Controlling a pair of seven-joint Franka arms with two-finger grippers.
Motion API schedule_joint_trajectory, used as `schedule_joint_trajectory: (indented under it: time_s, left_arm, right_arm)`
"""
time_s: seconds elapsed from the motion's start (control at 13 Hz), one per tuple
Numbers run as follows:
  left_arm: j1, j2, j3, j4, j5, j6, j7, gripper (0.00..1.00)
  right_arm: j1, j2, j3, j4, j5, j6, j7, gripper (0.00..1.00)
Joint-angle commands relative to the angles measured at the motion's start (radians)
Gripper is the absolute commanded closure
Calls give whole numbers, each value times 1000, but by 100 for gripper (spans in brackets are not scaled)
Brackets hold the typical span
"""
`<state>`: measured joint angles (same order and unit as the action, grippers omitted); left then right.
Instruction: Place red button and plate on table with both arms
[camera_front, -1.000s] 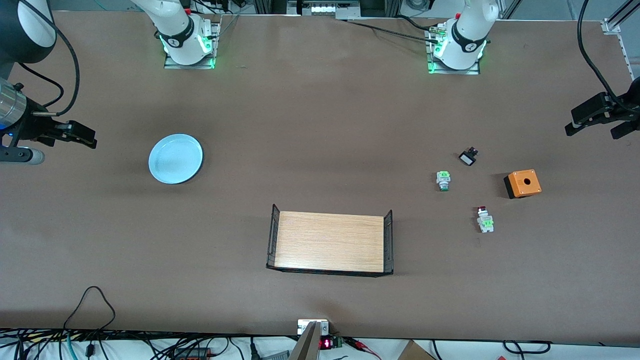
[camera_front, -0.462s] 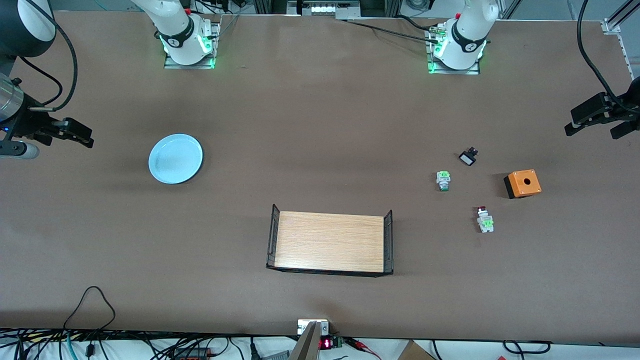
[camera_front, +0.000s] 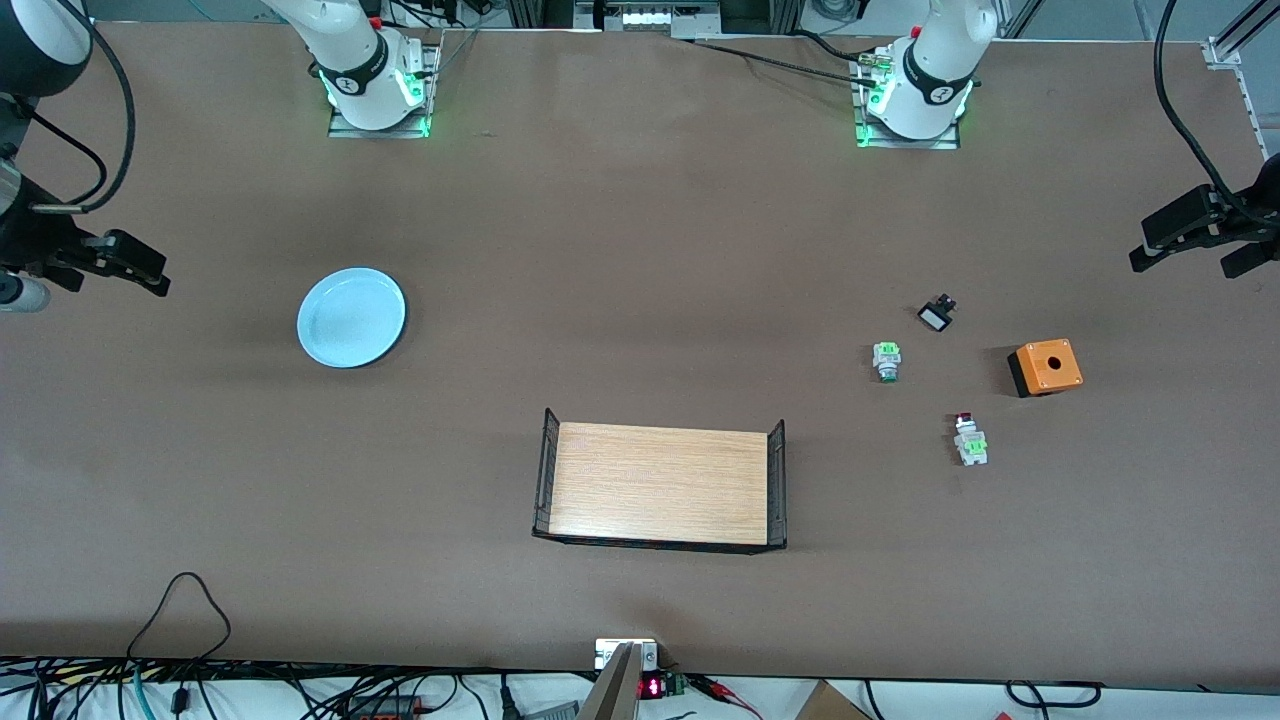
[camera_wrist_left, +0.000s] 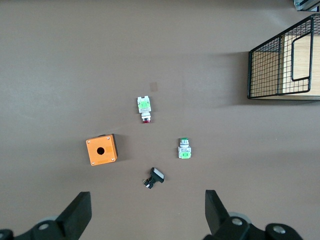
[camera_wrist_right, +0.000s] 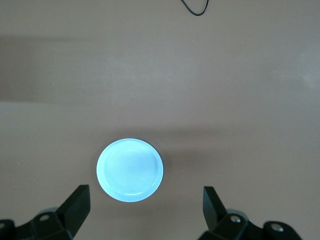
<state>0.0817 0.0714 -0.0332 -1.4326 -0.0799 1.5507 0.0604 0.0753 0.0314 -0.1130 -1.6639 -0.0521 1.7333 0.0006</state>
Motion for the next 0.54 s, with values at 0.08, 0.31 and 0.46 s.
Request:
schedule_joint_trajectory:
  time_s: [0.08, 0.31, 0.46]
  left_arm:
    - [4, -5, -8, 12, 12, -11, -10, 0]
    - [6, -7, -8, 12, 14, -9, -10, 0]
    - [4, -5, -7, 12, 14, -8, -10, 0]
  right_arm:
    - [3, 7, -11, 56, 3, -66, -11, 0]
    - [4, 9, -10, 56, 3, -71, -7, 0]
    - [4, 9, -10, 55, 5, -71, -4, 0]
